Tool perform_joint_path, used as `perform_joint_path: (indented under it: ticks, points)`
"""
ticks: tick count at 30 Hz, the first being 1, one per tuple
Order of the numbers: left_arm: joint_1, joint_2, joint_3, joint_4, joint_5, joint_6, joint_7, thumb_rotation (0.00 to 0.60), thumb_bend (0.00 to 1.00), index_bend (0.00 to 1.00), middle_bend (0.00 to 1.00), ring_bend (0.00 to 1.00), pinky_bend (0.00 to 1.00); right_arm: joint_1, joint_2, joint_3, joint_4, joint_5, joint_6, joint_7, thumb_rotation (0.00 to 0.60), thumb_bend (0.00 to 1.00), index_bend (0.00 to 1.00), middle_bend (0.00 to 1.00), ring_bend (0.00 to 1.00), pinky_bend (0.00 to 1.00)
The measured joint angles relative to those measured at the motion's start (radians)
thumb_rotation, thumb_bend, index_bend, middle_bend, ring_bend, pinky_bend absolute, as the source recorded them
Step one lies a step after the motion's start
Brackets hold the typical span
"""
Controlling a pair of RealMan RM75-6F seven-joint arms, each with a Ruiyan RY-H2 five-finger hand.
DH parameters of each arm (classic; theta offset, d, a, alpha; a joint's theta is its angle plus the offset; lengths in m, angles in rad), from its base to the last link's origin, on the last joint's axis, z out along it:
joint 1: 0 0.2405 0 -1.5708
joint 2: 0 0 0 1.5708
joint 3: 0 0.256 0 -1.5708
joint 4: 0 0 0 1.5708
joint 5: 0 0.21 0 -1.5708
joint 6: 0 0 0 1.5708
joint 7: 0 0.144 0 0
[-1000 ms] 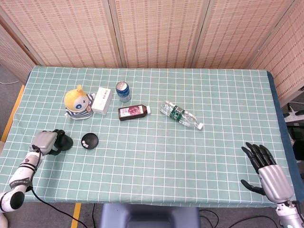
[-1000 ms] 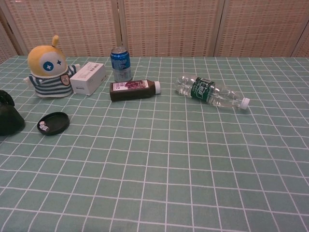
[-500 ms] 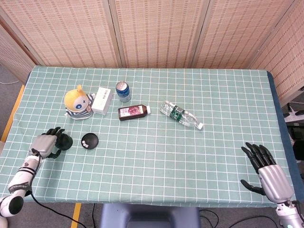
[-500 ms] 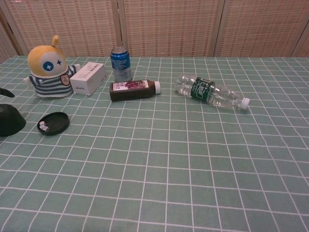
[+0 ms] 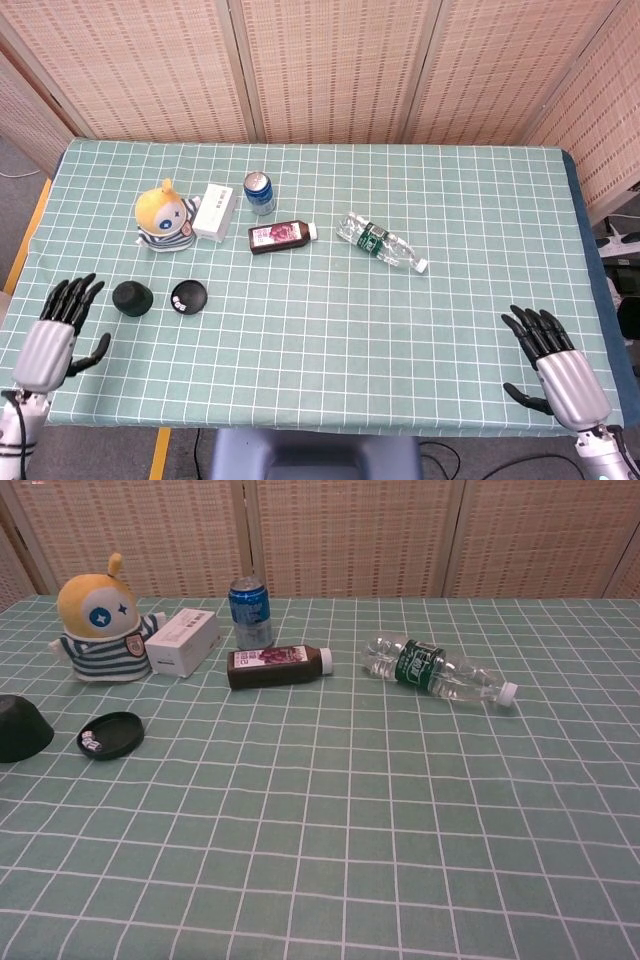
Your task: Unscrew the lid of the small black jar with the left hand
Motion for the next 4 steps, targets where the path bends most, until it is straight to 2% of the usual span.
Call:
perform_joint_path:
  ticks: [2, 4]
  points:
    - [0.057, -0.006, 0.015, 0.008, 0.059, 0.054, 0.018, 0.6, 0.43, 0.0, 0.0, 0.0, 0.01, 0.0, -0.002, -0.002, -0.003, 0.001, -0.005, -0.016, 0.6, 0.09, 0.0, 0.0, 0.0, 0.0]
    - [0.081, -0.006, 0.014, 0.008, 0.07, 0.068, 0.041, 0.6, 0.43, 0.0, 0.0, 0.0, 0.01, -0.002, -0.003, -0.004, -0.01, 0.002, -0.005, -0.025, 0.6, 0.09, 0.0, 0.0, 0.0, 0.0]
